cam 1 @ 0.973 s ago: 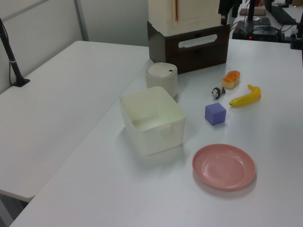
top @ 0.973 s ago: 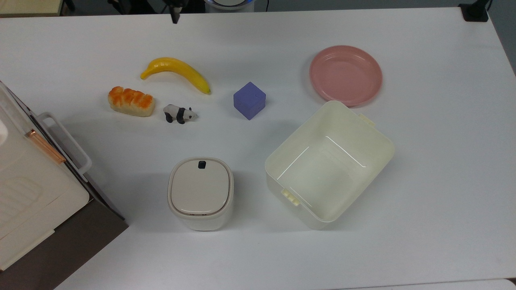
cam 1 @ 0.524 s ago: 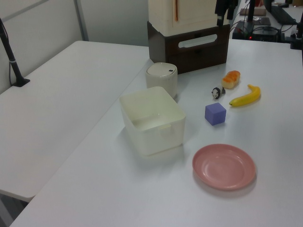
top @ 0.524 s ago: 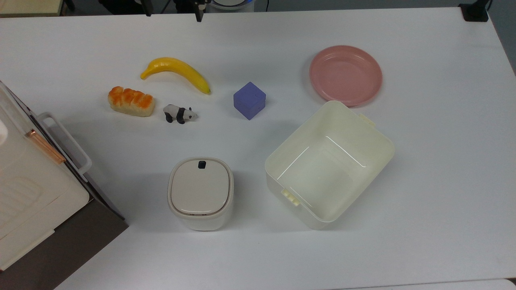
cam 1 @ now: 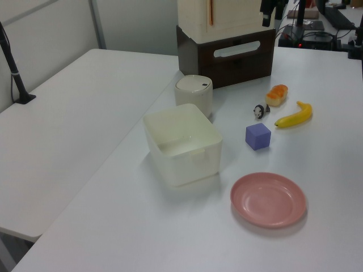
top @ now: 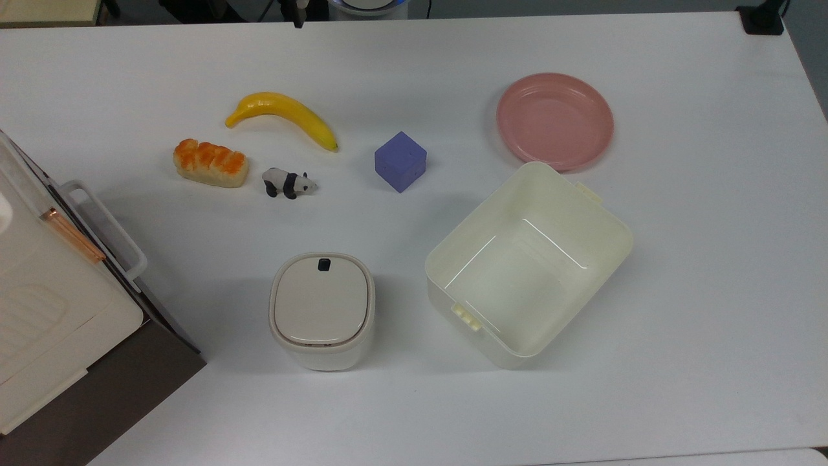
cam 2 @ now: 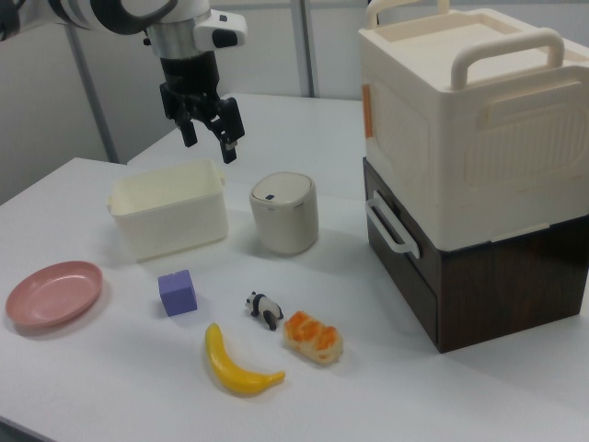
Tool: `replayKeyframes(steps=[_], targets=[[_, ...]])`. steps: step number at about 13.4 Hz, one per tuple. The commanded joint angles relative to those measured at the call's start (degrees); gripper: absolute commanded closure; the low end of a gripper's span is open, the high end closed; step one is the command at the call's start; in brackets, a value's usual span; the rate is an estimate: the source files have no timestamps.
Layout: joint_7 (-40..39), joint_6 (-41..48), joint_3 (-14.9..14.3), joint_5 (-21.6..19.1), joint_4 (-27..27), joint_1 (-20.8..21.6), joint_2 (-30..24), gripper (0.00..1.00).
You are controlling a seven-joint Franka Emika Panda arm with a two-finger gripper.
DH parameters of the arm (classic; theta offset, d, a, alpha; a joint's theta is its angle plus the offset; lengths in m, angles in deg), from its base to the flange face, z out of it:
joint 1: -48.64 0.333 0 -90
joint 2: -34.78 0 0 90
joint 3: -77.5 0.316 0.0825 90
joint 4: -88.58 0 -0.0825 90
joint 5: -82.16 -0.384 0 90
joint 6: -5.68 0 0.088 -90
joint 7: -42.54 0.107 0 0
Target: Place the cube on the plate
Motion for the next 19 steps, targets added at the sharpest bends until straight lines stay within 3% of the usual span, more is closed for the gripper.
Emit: replayKeyframes(steps=[1,9,12,14,19], targets=[[0.3,0.1,1.0,-0.1,-0.5,-0.3,-1.0,0.00],[-2.5,2.9,1.3,0.0,-0.8,0.1,-1.0,0.00],[-3.3,2.8,1.8,0.7,-3.6,2.9,-0.6,0.00],[-5.5,2.4,5.4,1.7,-5.8,3.0,-0.1,0.04],[-5.2,0.6,8.9,3.1,-8.3,3.0,1.0,0.00]])
